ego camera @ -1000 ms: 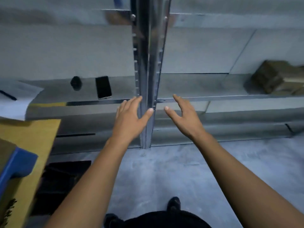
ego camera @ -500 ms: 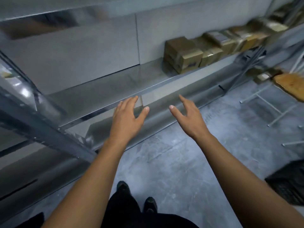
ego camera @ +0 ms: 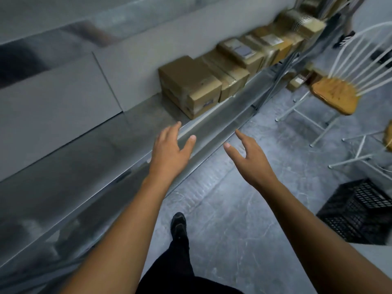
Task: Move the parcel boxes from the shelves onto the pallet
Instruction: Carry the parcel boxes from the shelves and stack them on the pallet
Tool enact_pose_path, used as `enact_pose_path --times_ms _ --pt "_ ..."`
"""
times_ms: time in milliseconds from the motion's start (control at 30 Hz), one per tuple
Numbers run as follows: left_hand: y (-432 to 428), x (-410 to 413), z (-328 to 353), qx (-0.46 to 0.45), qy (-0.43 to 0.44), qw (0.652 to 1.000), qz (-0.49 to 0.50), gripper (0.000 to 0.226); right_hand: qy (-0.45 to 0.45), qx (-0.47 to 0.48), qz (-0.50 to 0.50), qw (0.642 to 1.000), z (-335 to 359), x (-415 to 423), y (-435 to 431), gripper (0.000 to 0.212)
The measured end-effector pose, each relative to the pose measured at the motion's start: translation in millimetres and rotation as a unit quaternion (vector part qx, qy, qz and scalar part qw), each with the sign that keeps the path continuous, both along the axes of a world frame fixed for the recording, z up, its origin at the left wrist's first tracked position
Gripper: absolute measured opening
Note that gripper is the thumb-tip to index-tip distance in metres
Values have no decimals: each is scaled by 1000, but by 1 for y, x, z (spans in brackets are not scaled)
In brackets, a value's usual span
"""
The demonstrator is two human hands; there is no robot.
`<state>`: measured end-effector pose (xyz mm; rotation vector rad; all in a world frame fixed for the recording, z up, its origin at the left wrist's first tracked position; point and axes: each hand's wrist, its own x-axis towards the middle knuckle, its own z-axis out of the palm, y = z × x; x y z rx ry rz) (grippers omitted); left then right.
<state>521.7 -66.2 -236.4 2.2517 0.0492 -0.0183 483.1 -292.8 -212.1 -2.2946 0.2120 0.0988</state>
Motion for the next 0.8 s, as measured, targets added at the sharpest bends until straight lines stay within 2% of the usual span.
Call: enact_pose_path --times_ms 267,467,667,800 --pt "-25 130 -14 -4 11 1000 -1 70 2 -17 -10 1000 -4 98 -3 74" --pt "-45 158 -32 13 44 999 -6 68 12 -14 -6 1000 -11 151 -8 77" --pt "-59 153 -44 -72 13 994 87 57 -5 -31 45 999 -13 214 -12 80" --pt "-68 151 -44 -100 23 978 181 53 29 -19 128 991 -15 248 -4 77"
